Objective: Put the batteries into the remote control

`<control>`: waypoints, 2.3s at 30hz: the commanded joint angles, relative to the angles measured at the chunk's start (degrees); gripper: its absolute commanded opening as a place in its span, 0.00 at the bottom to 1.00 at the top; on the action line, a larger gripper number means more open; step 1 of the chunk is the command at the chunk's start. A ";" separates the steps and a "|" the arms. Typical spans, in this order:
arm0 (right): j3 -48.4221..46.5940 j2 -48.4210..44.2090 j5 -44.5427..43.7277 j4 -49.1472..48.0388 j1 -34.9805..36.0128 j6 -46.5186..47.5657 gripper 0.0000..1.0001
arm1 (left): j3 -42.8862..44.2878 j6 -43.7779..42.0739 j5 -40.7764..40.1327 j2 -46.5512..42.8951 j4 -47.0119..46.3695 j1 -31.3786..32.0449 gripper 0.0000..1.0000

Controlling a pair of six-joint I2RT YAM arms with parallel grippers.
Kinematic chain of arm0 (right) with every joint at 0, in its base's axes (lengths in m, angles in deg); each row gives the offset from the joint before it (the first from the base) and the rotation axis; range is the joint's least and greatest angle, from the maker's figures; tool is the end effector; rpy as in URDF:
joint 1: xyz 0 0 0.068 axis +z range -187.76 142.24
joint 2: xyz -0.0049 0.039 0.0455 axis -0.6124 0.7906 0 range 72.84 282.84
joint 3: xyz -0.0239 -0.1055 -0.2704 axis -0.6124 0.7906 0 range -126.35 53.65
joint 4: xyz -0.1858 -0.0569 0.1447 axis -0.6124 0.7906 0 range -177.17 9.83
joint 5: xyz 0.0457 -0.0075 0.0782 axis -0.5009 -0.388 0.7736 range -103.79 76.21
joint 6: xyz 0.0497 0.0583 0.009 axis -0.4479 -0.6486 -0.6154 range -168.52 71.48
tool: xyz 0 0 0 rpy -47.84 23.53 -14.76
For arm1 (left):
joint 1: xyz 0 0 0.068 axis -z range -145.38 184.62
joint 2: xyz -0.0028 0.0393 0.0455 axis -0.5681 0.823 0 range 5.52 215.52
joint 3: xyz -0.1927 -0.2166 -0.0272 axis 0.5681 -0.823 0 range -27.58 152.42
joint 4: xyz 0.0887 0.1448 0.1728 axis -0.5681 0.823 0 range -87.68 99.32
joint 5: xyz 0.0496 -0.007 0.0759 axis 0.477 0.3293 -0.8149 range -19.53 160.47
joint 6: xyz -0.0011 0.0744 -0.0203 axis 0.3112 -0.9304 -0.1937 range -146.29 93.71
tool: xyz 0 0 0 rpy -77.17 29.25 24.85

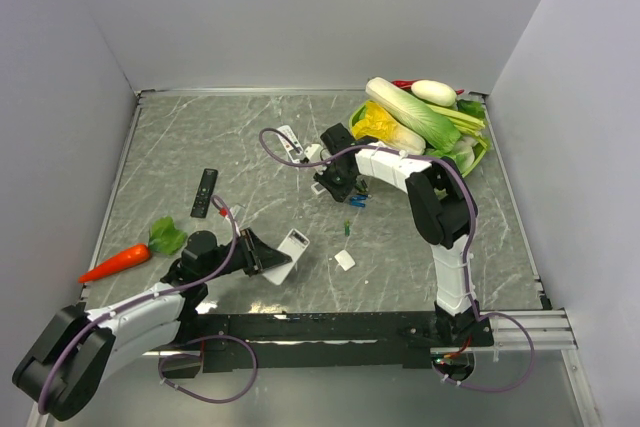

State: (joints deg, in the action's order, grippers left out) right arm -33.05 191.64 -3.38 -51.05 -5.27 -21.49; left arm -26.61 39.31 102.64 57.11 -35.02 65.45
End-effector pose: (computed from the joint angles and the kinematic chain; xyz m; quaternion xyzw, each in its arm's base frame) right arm 0.3561 0.2408 0.1645 -0.5003 0.8404 0.0980 0.1837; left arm 0.1187 -0.1116 0.1700 -0.0610 0.7704 -0.5894 0.2354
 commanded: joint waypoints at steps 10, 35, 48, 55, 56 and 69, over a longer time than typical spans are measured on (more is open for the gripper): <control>9.16 -13.49 6.46 -7.01 1.52 -10.83 0.00 | -0.88 1.02 0.88 -2.11 -6.51 0.20 0.02; 27.19 -49.55 -4.61 -28.74 24.99 -25.09 0.00 | -4.75 4.09 -0.17 -9.92 -14.52 0.20 0.02; 28.69 -48.84 -3.74 -31.10 27.19 -26.41 0.00 | -5.02 5.15 -0.70 -11.43 -15.30 0.20 0.02; 29.39 -47.00 -6.01 -31.72 27.72 -26.41 0.00 | -5.37 5.76 -0.61 -10.90 -17.06 0.20 0.02; 29.56 -46.74 -6.46 -31.64 27.71 -26.32 0.00 | -5.37 5.76 -0.61 -11.07 -16.97 0.20 0.02; 27.73 -45.68 -7.16 -26.46 27.89 -25.88 0.00 | -5.37 4.27 -1.75 -14.06 -12.76 0.20 0.02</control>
State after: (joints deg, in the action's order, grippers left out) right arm -3.04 144.76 -10.35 -81.04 22.27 -47.40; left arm -26.59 44.65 101.04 44.15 -44.31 65.45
